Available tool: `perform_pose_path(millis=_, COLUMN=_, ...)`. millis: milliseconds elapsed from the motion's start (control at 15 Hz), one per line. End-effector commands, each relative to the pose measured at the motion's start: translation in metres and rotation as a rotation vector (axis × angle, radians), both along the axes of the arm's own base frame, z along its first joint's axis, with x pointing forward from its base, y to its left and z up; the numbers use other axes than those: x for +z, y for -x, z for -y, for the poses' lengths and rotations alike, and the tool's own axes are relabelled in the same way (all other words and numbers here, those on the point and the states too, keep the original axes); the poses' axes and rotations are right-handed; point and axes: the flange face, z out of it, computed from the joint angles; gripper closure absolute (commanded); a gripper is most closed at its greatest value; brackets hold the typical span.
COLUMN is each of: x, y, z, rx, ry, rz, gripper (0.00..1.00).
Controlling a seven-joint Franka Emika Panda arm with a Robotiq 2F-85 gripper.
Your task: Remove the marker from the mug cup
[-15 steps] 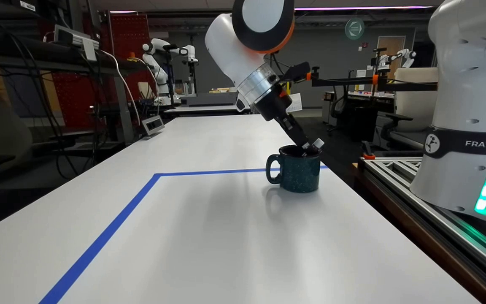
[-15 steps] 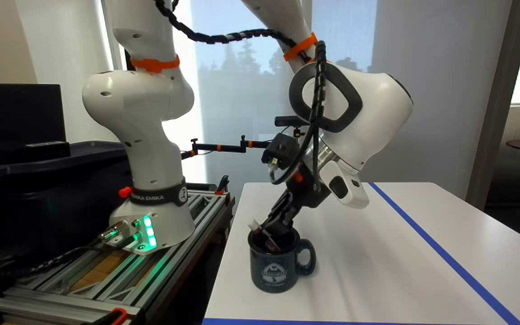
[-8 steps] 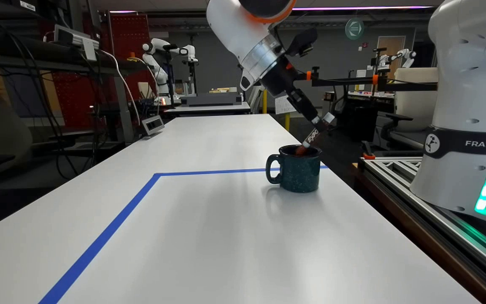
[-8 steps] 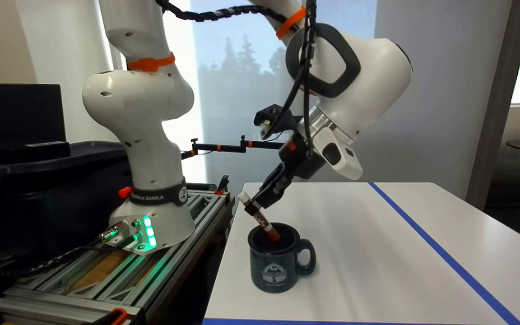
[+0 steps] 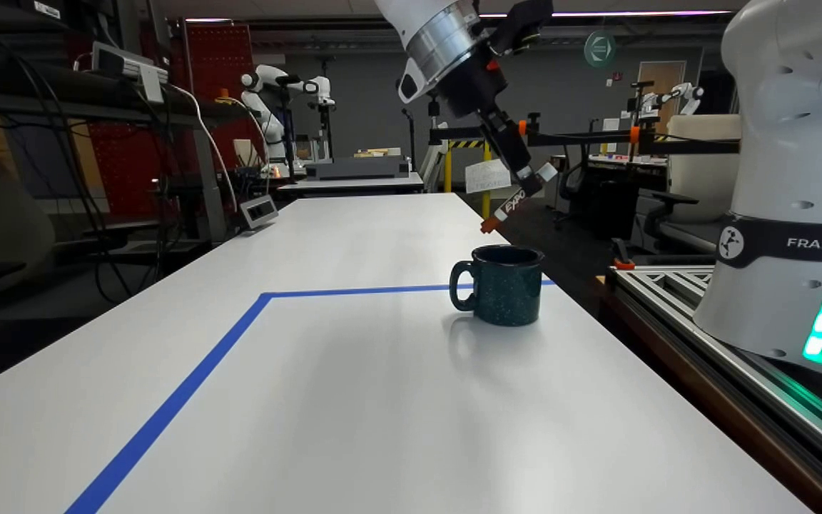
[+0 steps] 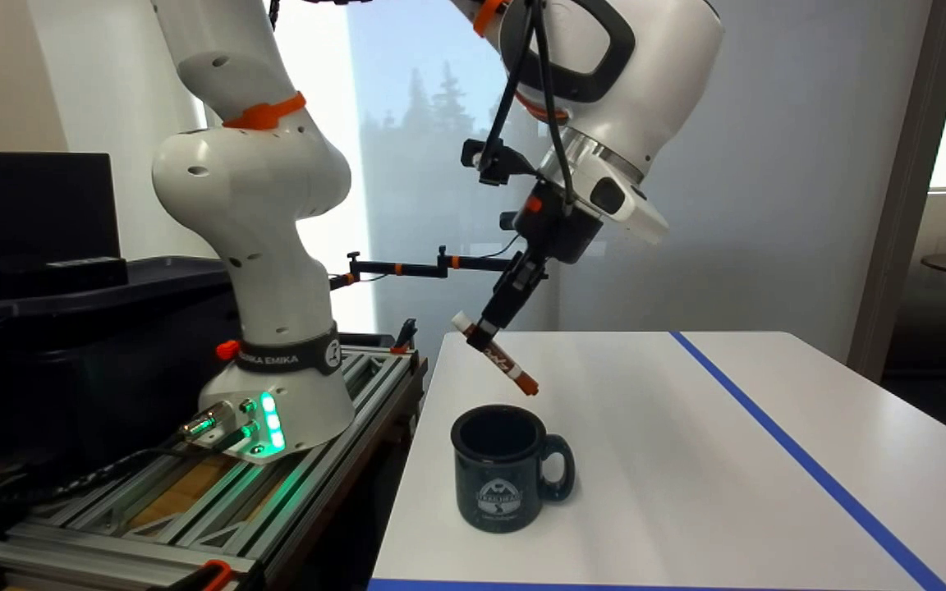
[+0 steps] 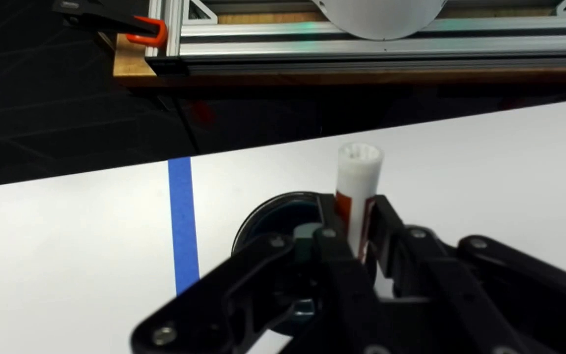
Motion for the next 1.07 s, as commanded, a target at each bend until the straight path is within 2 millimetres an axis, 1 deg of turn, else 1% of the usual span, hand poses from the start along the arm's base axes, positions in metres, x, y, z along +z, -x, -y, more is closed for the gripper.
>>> perform_pose_path(millis=0, x=0.005, y=-0.006, z=-0.022, rx=-0.023, ry=0.031, rz=0.113, gripper=0.95)
perform_pose_path(millis=333, x=-0.009, y=-0.031, z=-0.049, rx=-0.105, ry=-0.004, rz=0.234, gripper=0.95)
perform_pose_path(millis=467, x=-0.018, y=-0.039, z=-0.059, rx=-0.132, ry=-0.031, rz=0.274, gripper=0.95)
perform_pose_path(millis=600, x=-0.031, y=-0.049, z=-0.066, rx=-0.151, ry=-0.044, rz=0.34, gripper=0.95)
perform_pose_path(millis=800, x=-0.059, y=-0.061, z=-0.072, rx=-0.14, ry=-0.046, rz=0.425, gripper=0.95)
perform_pose_path(millis=1000, x=-0.088, y=-0.067, z=-0.079, rx=-0.106, ry=-0.031, rz=0.452, gripper=0.95)
